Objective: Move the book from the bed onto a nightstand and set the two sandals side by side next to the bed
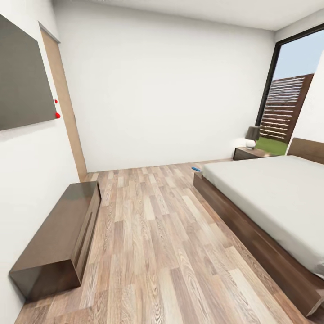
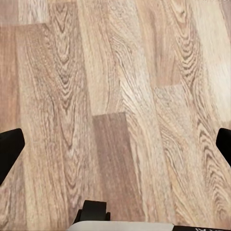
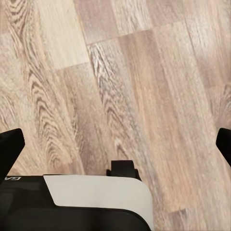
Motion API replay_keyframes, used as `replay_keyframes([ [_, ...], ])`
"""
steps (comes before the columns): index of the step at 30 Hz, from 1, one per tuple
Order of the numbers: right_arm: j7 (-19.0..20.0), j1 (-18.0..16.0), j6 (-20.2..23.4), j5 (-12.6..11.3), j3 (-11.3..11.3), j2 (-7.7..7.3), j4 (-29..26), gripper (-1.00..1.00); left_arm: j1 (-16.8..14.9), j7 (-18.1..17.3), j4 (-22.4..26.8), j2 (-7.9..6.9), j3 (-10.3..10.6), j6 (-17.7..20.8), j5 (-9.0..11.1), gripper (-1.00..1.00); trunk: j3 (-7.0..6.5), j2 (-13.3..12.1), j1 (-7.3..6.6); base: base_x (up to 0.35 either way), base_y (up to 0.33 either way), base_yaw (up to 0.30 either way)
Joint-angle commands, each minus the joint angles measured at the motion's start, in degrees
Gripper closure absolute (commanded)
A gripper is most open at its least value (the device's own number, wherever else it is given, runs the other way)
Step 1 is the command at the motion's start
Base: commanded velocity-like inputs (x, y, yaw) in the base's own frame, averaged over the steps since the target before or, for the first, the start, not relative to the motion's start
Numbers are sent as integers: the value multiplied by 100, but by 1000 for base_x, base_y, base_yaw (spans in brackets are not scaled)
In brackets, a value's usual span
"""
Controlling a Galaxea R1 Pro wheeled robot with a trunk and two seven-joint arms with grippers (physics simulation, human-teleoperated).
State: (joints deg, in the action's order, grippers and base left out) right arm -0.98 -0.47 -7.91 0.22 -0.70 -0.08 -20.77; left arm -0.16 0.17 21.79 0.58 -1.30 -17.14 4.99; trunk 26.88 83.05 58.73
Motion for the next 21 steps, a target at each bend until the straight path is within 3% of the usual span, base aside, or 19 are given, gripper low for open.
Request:
replay_keyframes([
  [1,-7,-3,-18,-3,-7,-3,3,-100,-2,-8,1,3,-10,-12,40,-100,5,3,0,0,0,131],
  [21,33,-4,-18,-12,-8,-18,4,-100,-2,-8,1,3,-10,-18,37,-100,5,3,0,0,0,13],
])
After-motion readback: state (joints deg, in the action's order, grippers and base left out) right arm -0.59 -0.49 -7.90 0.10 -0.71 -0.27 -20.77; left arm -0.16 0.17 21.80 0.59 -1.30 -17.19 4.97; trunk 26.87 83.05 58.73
